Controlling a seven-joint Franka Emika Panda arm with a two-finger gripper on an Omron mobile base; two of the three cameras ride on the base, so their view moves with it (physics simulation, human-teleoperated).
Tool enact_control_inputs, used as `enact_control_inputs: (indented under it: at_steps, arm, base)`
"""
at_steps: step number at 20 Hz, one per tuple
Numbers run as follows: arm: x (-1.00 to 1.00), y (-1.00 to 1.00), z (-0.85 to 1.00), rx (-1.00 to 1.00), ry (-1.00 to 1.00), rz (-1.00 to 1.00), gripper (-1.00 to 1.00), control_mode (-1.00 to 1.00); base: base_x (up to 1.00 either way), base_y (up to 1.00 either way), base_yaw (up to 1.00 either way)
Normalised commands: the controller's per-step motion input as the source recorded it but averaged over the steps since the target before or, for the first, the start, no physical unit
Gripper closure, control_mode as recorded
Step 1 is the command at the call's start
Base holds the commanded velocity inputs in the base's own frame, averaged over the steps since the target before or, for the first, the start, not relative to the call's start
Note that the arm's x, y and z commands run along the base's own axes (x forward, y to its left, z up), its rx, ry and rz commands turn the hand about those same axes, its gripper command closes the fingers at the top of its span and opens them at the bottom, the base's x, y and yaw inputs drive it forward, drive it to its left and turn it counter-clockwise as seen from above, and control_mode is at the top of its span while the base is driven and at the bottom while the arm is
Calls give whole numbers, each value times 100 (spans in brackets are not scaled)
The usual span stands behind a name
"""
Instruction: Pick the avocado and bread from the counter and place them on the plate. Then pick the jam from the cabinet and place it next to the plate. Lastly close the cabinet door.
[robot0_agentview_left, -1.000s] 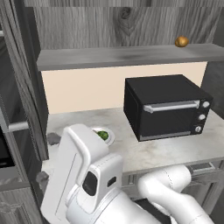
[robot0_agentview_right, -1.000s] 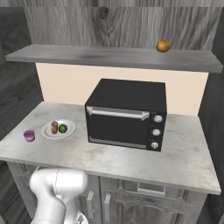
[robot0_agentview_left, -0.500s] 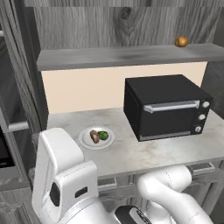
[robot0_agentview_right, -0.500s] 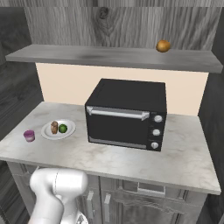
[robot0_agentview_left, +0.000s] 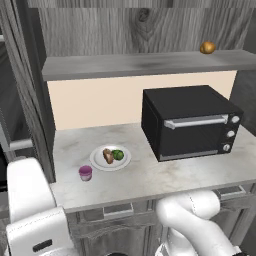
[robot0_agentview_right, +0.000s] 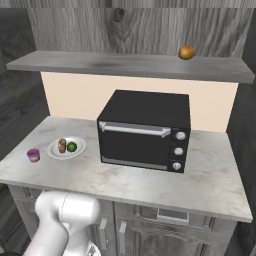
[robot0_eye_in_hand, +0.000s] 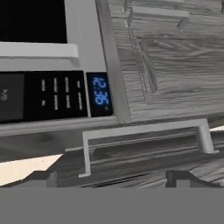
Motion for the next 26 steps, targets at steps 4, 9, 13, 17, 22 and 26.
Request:
enact_control_inputs:
  at_steps: [4,9,13,17,22,26]
  arm:
    - [0,14,0,-3,-4,-26,-100,-100]
    - [0,4,0,0,0,-31,-100,-100]
    - [5,-6,-1,0,3,-23,-100,-100]
    - [23,0,-6,-1,8,-8,-100,-100]
    - [35,0,0,0,8,-11,-100,-100]
    - [19,-4,0,0,1,-8,-100,-100]
  base:
    - [0,0,0]
    - [0,0,0]
    - [0,0,0]
    - [0,0,0]
    - [0,0,0]
    - [0,0,0]
